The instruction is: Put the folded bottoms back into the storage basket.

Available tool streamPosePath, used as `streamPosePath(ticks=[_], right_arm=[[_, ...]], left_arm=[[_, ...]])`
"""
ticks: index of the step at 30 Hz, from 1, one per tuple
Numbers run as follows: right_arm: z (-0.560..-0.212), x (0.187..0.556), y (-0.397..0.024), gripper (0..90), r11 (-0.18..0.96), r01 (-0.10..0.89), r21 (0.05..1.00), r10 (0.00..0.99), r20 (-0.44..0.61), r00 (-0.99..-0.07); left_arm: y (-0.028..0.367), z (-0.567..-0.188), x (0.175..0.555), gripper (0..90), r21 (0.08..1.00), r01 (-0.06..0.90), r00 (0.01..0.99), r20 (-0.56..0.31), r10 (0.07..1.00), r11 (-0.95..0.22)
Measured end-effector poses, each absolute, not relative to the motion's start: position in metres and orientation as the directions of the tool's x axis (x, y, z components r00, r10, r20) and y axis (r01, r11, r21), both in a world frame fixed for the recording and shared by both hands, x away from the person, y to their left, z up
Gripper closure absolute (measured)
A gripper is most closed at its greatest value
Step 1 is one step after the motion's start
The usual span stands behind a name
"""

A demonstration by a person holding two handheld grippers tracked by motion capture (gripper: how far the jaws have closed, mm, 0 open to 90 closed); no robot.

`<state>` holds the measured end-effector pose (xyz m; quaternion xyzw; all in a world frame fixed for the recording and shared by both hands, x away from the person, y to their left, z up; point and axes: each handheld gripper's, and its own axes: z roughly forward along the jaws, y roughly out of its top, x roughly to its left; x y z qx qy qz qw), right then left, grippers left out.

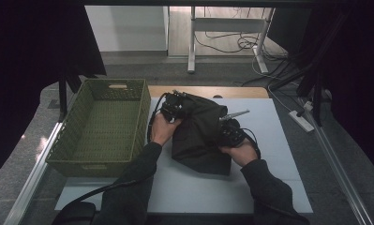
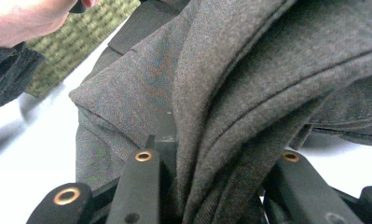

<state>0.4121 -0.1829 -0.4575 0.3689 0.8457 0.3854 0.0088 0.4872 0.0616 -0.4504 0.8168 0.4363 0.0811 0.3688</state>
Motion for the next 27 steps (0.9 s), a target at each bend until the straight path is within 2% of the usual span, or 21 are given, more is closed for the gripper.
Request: streamPosePath(ticks=[27], right_arm=[[-0.397,0.425,-0.149,66.7,0.399,0.544,0.738,0.572,0.263,-0.777]], left_arm=[[0.101,-0.371,0.494,71.2,0.682,0.626,0.601,-0.114,0.791,-0.378]])
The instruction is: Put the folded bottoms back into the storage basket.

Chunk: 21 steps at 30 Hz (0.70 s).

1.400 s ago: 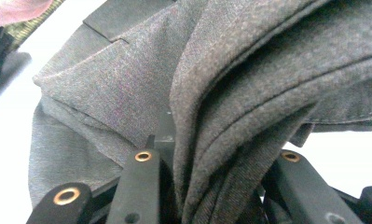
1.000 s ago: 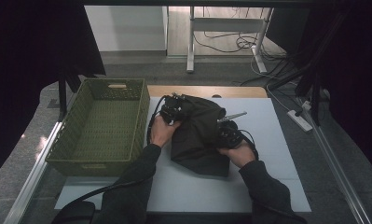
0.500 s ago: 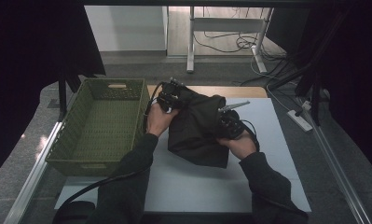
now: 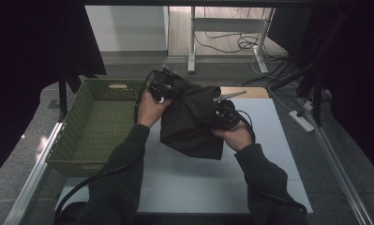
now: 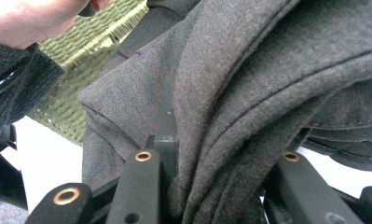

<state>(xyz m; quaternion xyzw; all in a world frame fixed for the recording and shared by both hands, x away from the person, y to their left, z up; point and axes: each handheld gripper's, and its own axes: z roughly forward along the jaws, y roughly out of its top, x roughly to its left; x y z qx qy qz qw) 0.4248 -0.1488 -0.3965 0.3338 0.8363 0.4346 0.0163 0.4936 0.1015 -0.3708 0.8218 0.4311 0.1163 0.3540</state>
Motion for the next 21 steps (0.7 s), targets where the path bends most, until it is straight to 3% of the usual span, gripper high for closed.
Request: streamPosePath(ticks=[21], right_arm=[[-0.375,0.435,-0.087,66.6,0.406,0.496,0.768,0.5,0.267,-0.824]], left_arm=[[0.173,-0.342,0.49,71.1,0.676,0.649,0.564,-0.12,0.817,-0.349]])
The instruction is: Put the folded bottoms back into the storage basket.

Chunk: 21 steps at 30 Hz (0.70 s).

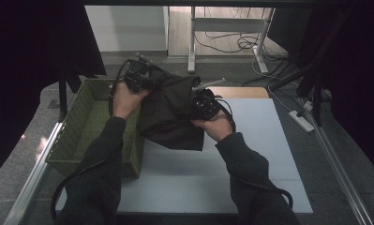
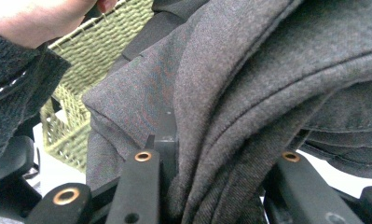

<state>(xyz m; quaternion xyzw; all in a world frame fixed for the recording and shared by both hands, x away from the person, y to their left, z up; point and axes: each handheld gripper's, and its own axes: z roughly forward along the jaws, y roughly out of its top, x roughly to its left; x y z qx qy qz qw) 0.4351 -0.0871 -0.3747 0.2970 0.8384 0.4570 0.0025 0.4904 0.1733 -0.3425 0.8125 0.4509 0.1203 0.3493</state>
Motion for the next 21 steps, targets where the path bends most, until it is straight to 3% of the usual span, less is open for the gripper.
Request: streamPosePath(ticks=[21], right_arm=[[-0.361,0.442,-0.014,66.5,0.436,0.451,0.779,0.438,0.254,-0.862]], left_arm=[[0.249,-0.328,0.477,71.1,0.683,0.67,0.494,-0.115,0.862,-0.292]])
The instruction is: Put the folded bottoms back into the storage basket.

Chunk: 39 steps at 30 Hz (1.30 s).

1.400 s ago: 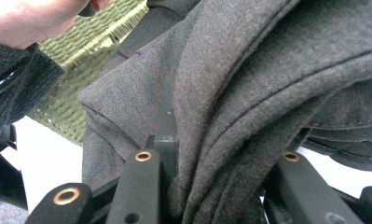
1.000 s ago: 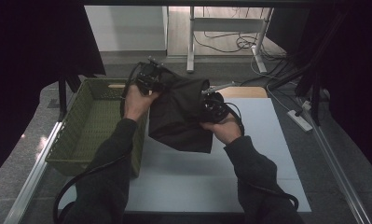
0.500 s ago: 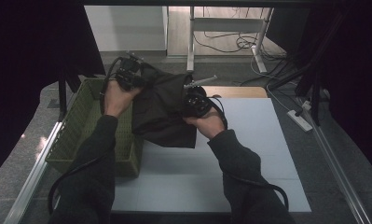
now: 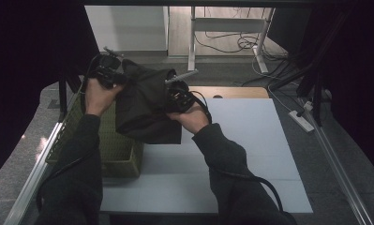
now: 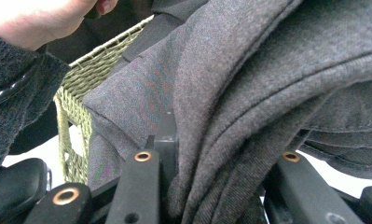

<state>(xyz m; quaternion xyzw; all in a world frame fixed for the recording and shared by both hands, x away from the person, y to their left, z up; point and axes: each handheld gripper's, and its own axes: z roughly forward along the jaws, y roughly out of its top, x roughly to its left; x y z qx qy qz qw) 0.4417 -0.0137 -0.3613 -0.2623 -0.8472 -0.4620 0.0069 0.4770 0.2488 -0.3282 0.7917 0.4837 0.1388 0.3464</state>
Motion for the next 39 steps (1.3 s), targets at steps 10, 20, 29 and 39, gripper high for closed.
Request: streamPosePath(ticks=[10,20,29,39], right_arm=[[-0.366,0.443,0.024,66.3,0.459,0.432,0.776,0.409,0.247,-0.878],[-0.376,0.443,0.064,66.0,0.48,0.423,0.769,0.383,0.249,-0.889],[-0.389,0.442,0.091,65.6,0.501,0.419,0.757,0.373,0.247,-0.894],[-0.4,0.44,0.112,65.4,0.516,0.423,0.745,0.374,0.248,-0.894]], left_arm=[[0.287,-0.336,0.471,71.1,0.668,0.697,0.452,-0.128,0.883,-0.26],[0.324,-0.35,0.465,71.1,0.647,0.729,0.405,-0.145,0.903,-0.223],[0.347,-0.368,0.463,71.0,0.617,0.761,0.377,-0.167,0.911,-0.202],[0.364,-0.383,0.462,70.8,0.584,0.788,0.354,-0.171,0.92,-0.194]])
